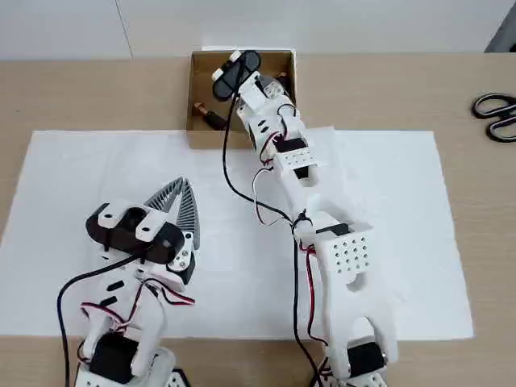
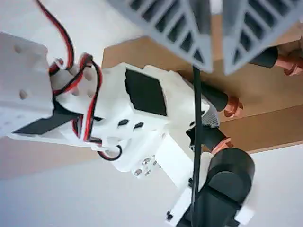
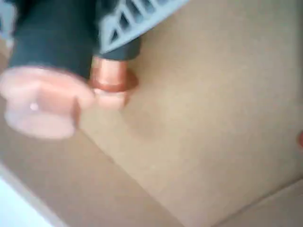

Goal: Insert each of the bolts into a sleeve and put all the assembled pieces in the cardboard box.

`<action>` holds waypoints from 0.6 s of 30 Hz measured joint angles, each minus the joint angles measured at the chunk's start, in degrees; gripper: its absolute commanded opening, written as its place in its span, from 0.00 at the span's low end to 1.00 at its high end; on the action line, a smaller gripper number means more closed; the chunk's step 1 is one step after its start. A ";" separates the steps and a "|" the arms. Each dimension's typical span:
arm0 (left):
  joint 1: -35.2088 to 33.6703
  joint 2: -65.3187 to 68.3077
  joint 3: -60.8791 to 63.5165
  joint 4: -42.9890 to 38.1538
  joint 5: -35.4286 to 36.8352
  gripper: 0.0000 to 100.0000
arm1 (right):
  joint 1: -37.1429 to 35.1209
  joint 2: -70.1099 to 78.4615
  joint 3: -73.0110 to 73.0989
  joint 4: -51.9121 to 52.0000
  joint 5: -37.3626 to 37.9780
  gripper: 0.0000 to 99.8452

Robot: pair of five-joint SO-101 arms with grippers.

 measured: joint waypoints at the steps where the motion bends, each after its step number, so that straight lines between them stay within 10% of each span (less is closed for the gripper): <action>1: 0.00 0.00 0.00 0.00 0.00 0.01 | -0.18 0.00 0.00 0.00 0.00 0.00; 18: 0.00 0.00 0.00 0.00 0.00 0.01 | -0.53 0.00 -1.14 4.84 -0.09 0.17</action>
